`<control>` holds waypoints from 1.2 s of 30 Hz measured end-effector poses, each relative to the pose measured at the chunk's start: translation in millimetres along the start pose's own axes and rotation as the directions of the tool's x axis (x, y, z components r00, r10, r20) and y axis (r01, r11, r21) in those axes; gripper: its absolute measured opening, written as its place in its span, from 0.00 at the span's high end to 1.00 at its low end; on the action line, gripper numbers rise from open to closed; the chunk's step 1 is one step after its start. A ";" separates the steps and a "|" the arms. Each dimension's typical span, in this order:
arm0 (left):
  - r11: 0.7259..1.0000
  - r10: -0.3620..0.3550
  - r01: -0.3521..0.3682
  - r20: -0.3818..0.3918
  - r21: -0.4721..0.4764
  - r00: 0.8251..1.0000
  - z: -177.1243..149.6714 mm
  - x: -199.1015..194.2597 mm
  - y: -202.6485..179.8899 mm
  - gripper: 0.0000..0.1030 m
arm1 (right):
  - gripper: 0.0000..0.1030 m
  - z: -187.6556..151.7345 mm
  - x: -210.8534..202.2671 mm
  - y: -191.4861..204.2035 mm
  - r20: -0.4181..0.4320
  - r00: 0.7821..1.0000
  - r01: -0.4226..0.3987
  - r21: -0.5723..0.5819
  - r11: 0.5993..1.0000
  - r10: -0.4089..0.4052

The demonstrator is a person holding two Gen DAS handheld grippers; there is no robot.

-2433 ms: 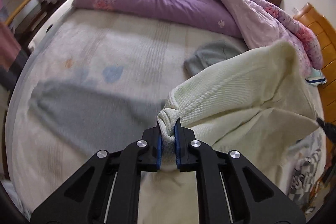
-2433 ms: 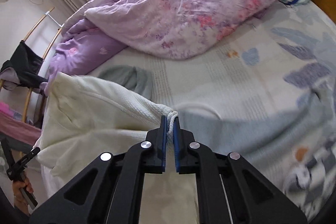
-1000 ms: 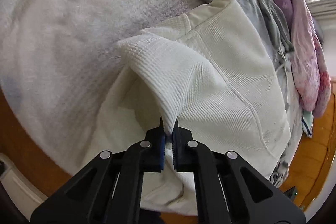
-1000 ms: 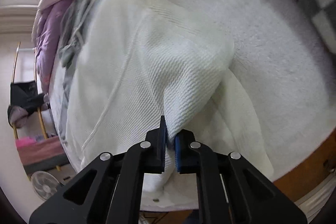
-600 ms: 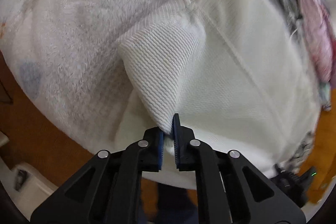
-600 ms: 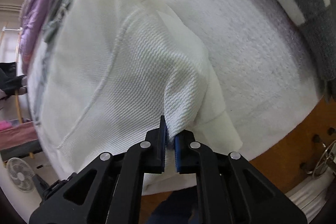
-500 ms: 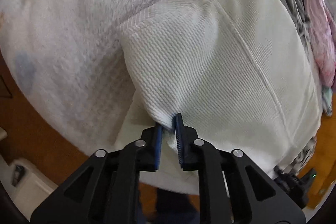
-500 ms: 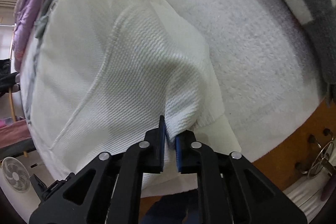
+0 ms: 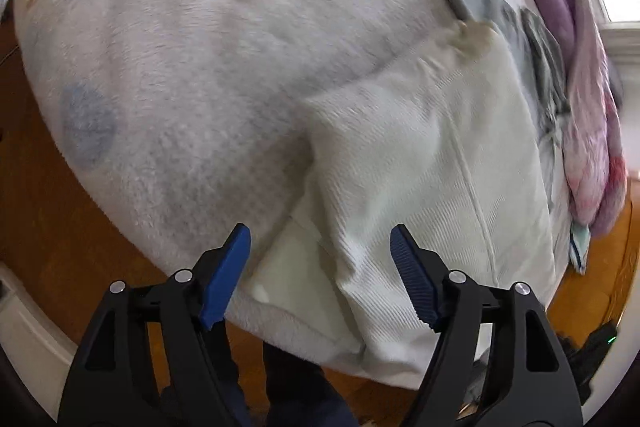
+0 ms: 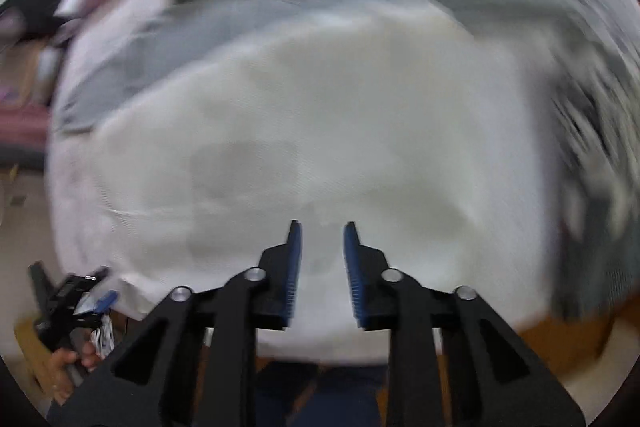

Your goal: Fold large clothes

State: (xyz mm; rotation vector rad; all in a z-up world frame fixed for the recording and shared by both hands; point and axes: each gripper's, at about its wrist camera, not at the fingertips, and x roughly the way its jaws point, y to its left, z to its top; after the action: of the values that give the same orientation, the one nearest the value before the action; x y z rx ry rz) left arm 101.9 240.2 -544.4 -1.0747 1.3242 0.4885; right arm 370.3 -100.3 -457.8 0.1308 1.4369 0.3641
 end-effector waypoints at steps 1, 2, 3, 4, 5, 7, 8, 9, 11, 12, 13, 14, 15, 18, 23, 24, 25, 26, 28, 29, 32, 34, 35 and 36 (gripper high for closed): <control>1.000 0.005 -0.005 0.004 -0.016 1.000 2.9 2.4 2.3 0.29 | 0.86 12.4 9.0 11.6 0.002 1.000 -0.012 -0.024 1.000 0.012; 1.000 0.005 -0.005 0.005 -0.022 1.000 3.4 3.2 -0.6 0.29 | 0.88 29.2 22.8 28.7 0.000 0.999 -0.038 -0.049 0.998 0.038; 1.000 0.010 -0.010 0.012 -0.029 1.000 5.1 4.6 -0.4 0.29 | 0.91 42.7 34.9 42.0 0.003 0.999 -0.050 -0.064 0.997 0.050; 0.999 0.014 -0.014 0.016 -0.035 1.000 6.0 6.3 -0.5 0.29 | 0.95 55.5 48.9 53.4 -0.002 0.999 -0.033 -0.083 0.996 0.033; 0.999 0.015 -0.015 0.011 -0.039 1.000 8.0 5.0 5.0 0.29 | 0.97 59.4 57.3 52.8 -0.010 1.000 -0.019 -0.092 0.996 0.018; 0.998 0.005 -0.005 0.002 -0.061 1.000 7.0 11.5 8.0 0.29 | 0.99 72.7 92.5 54.2 -0.065 0.998 0.014 -0.088 0.996 -0.020; 0.998 0.002 -0.002 -0.002 -0.069 1.000 7.5 14.3 10.2 0.29 | 1.00 72.3 109.8 43.4 -0.093 0.995 0.038 -0.089 0.995 -0.047; 0.997 0.000 0.000 -0.005 -0.074 1.000 6.5 15.0 12.0 0.29 | 1.00 72.9 122.2 44.4 -0.118 0.991 0.051 -0.086 0.995 -0.061; 0.997 -0.007 0.006 -0.010 -0.082 1.000 4.3 16.2 19.3 0.29 | 1.00 77.1 143.9 37.8 -0.146 0.988 0.046 -0.062 0.997 -0.055; 0.996 -0.019 0.017 -0.022 -0.090 1.000 2.3 19.2 20.5 0.28 | 1.00 77.9 145.9 33.9 -0.150 0.988 0.037 -0.040 0.998 -0.043; 0.995 -0.028 0.025 -0.033 -0.094 0.999 0.4 21.7 21.4 0.28 | 1.00 78.0 144.1 31.4 -0.155 0.987 0.033 -0.027 0.999 -0.037; 0.995 -0.031 0.027 -0.042 -0.093 0.999 -1.3 22.8 23.7 0.28 | 1.00 76.5 140.0 29.6 -0.153 0.988 0.028 -0.022 0.999 -0.031; 0.996 -0.033 0.028 -0.051 -0.087 0.998 -3.9 25.2 24.6 0.28 | 1.00 73.3 135.5 30.0 -0.154 0.988 0.029 -0.028 0.999 -0.033; 0.996 -0.042 0.036 -0.070 -0.077 0.997 -7.0 32.0 21.8 0.28 | 1.00 49.0 119.6 23.7 -0.200 0.980 0.011 0.013 1.000 -0.008; 0.996 -0.063 0.057 -0.089 -0.071 0.994 -11.3 38.3 27.4 0.27 | 1.00 -25.0 109.1 7.6 -0.263 0.964 -0.019 0.061 0.998 0.034; 0.996 -0.068 0.061 -0.095 -0.071 0.993 -11.3 40.3 28.3 0.27 | 1.00 -34.1 110.9 2.4 -0.243 0.969 -0.017 0.067 0.998 0.033; 0.995 -0.072 0.066 -0.097 -0.068 0.993 -11.3 40.2 30.3 0.27 | 1.00 -38.9 112.5 -1.9 -0.223 0.974 -0.021 0.074 0.997 0.037; 0.996 -0.073 0.068 -0.099 -0.062 0.992 -11.5 41.0 30.5 0.27 | 1.00 -41.0 114.5 -7.1 -0.208 0.977 -0.029 0.099 0.995 0.049; 0.996 -0.078 0.073 -0.101 -0.056 0.992 -12.5 42.0 31.3 0.27 | 1.00 -43.7 109.3 -9.7 -0.192 0.980 -0.033 0.142 0.989 0.060; 0.996 -0.077 0.072 -0.104 -0.048 0.992 -11.6 43.1 30.3 0.27 | 1.00 -46.0 104.9 -11.4 -0.187 0.981 -0.034 0.145 0.989 0.061; 0.996 -0.083 0.080 -0.106 -0.034 0.991 -7.6 48.1 22.6 0.27 | 1.00 -74.1 96.8 -18.6 -0.225 0.971 -0.042 0.179 0.983 0.083; 0.996 -0.090 0.088 -0.110 -0.028 0.990 -2.7 53.5 17.3 0.27 | 1.00 -99.6 101.2 -24.0 -0.223 0.971 -0.045 0.181 0.982 0.086; 0.996 -0.091 0.089 -0.112 -0.022 0.990 -1.8 53.5 17.7 0.27 | 1.00 -104.1 98.3 -27.0 -0.200 0.976 -0.054 0.178 0.983 0.089; 0.996 -0.091 0.089 -0.116 -0.015 0.989 -2.0 52.9 18.8 0.29 | 1.00 -105.9 100.6 -30.3 -0.183 0.979 -0.055 0.170 0.984 0.086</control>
State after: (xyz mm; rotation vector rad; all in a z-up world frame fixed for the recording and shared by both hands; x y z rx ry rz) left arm 98.2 232.9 -599.9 -1.1808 1.3699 0.3699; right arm 280.3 -110.0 -576.5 0.2882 1.6542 0.3221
